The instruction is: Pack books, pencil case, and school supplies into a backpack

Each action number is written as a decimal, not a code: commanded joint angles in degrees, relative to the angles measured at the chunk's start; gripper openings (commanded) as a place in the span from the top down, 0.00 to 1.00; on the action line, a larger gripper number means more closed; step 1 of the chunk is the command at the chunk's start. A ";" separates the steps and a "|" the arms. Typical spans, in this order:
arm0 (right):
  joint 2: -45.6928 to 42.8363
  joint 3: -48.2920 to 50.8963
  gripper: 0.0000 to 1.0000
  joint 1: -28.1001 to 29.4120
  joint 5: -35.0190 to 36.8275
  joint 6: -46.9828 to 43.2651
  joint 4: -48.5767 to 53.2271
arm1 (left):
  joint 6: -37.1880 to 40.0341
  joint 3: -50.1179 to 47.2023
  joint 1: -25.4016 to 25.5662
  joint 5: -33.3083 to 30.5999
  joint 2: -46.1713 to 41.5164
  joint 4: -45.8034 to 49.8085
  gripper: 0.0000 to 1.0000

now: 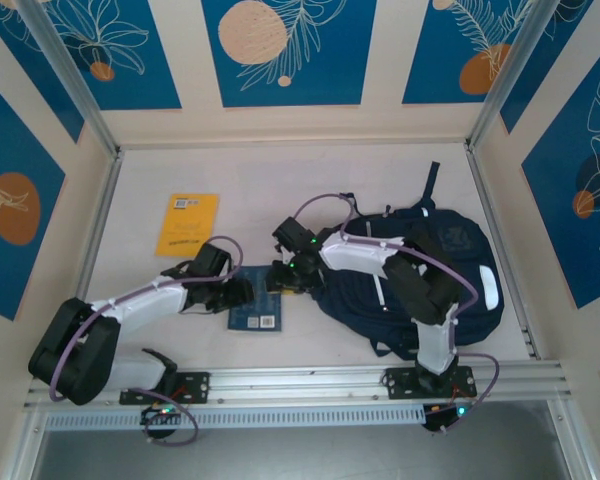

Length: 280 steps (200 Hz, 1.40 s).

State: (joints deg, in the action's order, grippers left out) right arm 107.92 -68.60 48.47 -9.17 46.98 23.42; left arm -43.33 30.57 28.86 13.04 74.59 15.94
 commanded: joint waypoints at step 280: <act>-29.04 28.87 1.00 -1.69 12.64 27.57 -42.27 | -19.83 1.97 -0.12 3.58 -26.56 3.16 0.01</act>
State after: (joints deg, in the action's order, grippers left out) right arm 84.90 -41.28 45.80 -7.09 69.56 -10.90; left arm -55.24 31.00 28.75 14.09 51.05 19.16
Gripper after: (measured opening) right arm 0.125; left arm 0.950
